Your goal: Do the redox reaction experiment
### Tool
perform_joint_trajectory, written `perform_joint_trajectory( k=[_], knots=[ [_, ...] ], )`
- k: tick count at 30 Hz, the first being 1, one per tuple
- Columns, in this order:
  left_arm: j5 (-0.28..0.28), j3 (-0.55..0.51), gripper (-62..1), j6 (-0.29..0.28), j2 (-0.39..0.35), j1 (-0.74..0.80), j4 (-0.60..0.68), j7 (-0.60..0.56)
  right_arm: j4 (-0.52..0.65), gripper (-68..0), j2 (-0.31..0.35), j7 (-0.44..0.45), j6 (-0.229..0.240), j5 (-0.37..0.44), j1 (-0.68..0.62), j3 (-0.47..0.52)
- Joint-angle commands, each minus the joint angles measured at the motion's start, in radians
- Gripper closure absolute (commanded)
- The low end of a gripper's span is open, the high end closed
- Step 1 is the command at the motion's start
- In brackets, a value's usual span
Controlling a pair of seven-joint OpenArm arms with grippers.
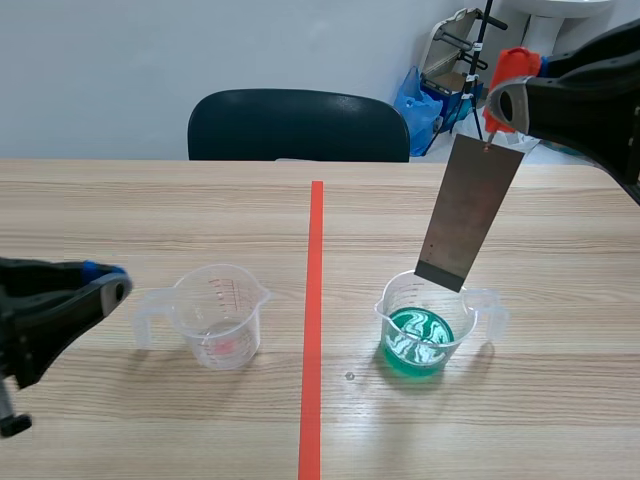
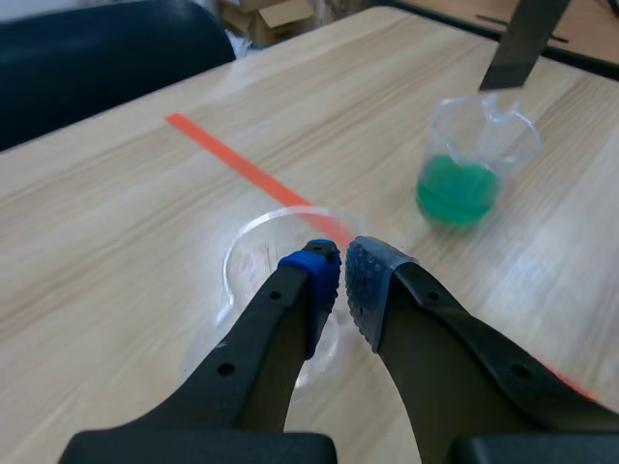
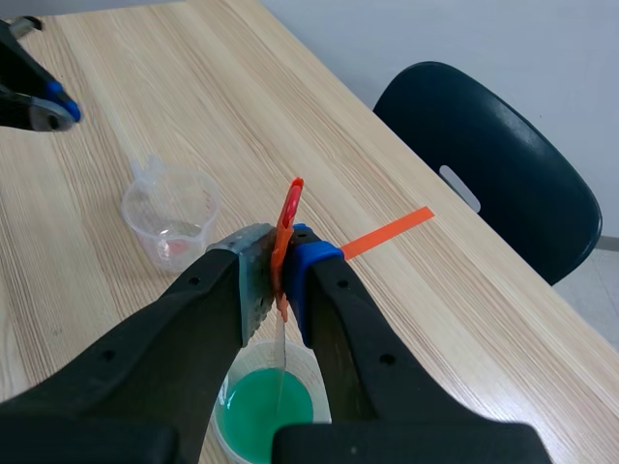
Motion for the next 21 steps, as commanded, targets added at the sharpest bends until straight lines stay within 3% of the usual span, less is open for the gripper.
perform_joint_trajectory(
  k=[1,3,8,13,18,21],
  knots=[
    [-0.004,-0.040,-7.8,-0.002,0.006,0.074,0.014,-0.039,0.006,-0.6,0.005,0.019,-0.003,0.011,0.012,0.004],
    [0.052,-0.107,-10.2,-0.001,0.005,0.183,0.033,-0.106,0.006,-0.6,0.005,0.019,-0.003,0.011,0.012,0.004],
    [0.220,-0.246,-19.4,0.067,0.028,0.444,0.064,-0.322,0.006,-0.6,0.005,0.023,-0.003,0.011,0.012,0.004],
    [0.347,-0.363,-23.0,0.181,0.091,0.660,0.069,-0.520,0.006,-0.6,0.005,0.023,-0.003,0.011,0.012,0.004],
    [0.375,-0.420,-48.2,0.310,0.146,0.797,0.069,-0.648,0.006,-0.6,0.005,0.023,-0.003,0.011,0.012,0.004],
    [0.386,-0.424,-58.2,0.373,0.164,0.823,0.069,-0.660,0.006,-0.6,0.005,0.023,-0.003,0.011,0.012,0.004]
  ],
)
